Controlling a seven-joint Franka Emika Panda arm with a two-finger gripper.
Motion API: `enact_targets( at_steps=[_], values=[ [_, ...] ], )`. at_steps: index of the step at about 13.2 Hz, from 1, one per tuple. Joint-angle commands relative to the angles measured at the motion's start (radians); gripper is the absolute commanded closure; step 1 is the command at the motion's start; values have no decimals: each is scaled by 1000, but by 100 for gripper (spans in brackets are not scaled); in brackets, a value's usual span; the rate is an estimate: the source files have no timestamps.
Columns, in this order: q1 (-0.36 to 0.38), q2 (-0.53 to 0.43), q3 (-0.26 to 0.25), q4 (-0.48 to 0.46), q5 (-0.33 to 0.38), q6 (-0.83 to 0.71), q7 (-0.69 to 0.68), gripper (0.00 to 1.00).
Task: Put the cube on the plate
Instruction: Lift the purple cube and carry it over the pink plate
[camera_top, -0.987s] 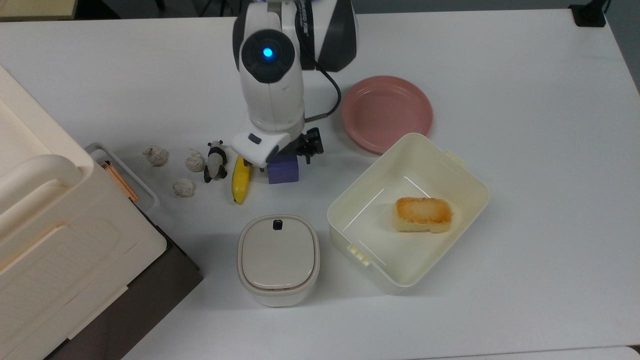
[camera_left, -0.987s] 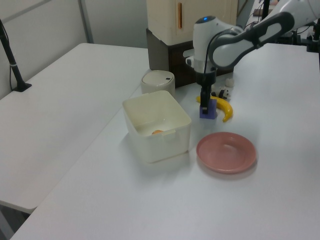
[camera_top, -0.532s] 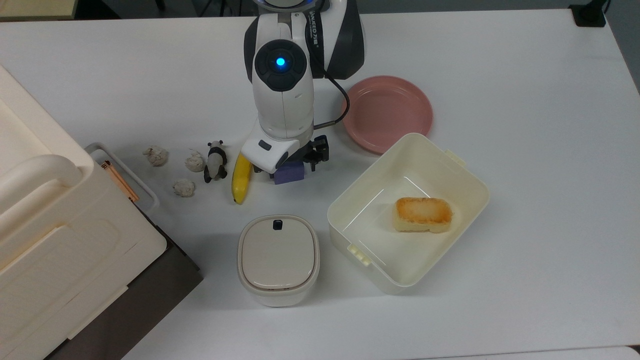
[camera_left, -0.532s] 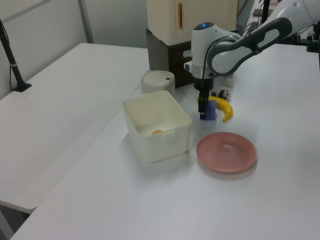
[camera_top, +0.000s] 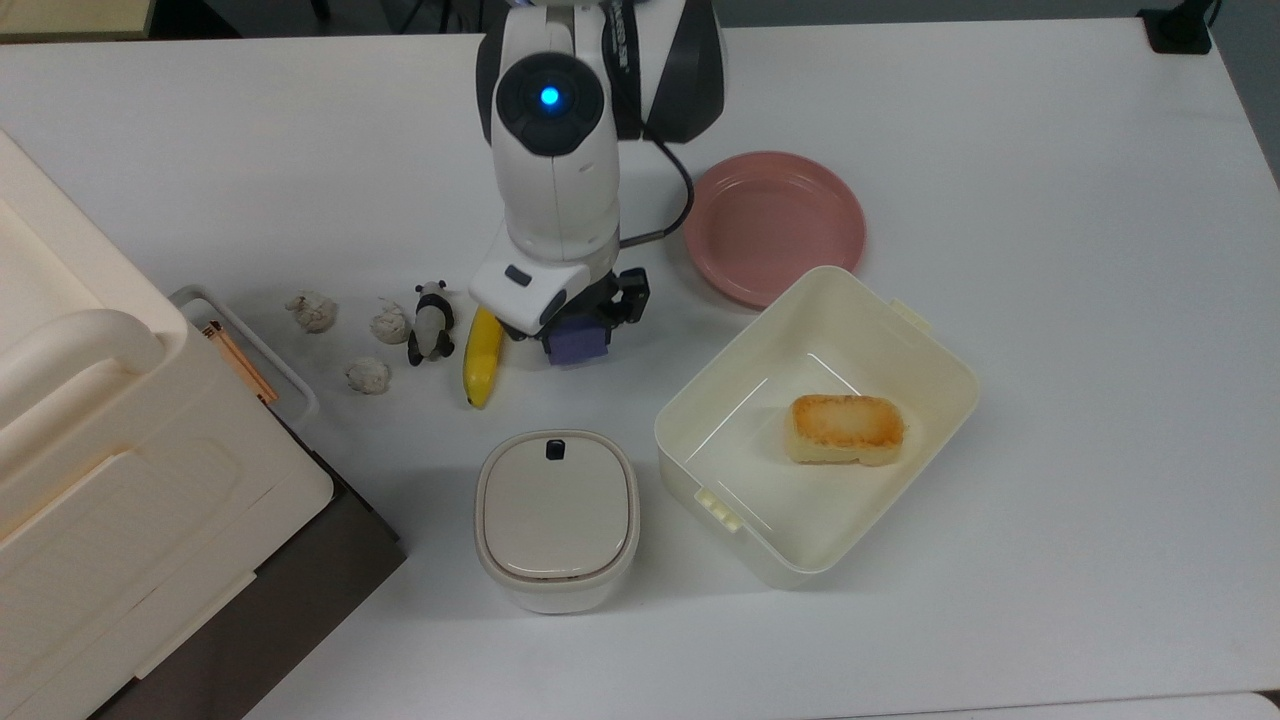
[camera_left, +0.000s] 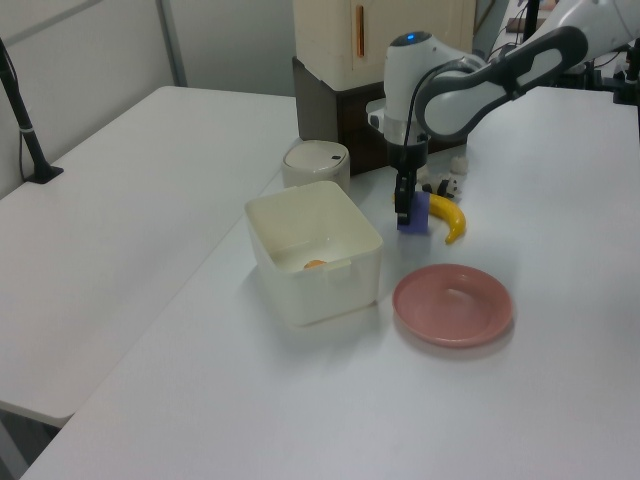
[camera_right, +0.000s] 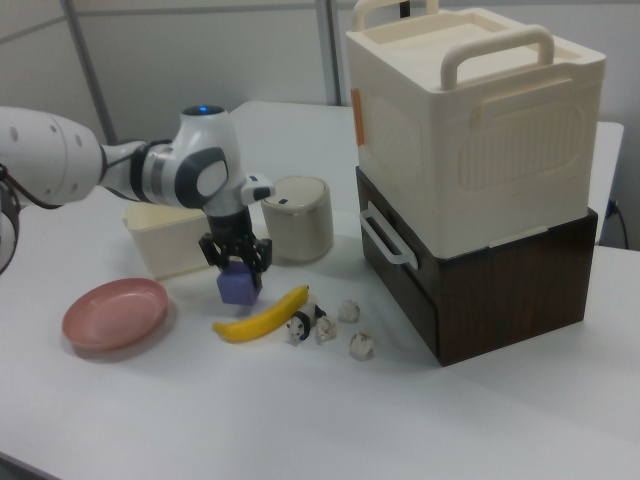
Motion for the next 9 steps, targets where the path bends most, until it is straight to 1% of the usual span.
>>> enact_targets(
  at_steps=[1,3,6,9],
  values=[
    [79,-99,-6,-25,-9,-99,92,82],
    [138,-131,-2,-27,-3,-165,127,82],
    [226,-175,23,-27,11,-268,186,81],
    [345,-163,26,-39,11,-266,317,80]
  ],
)
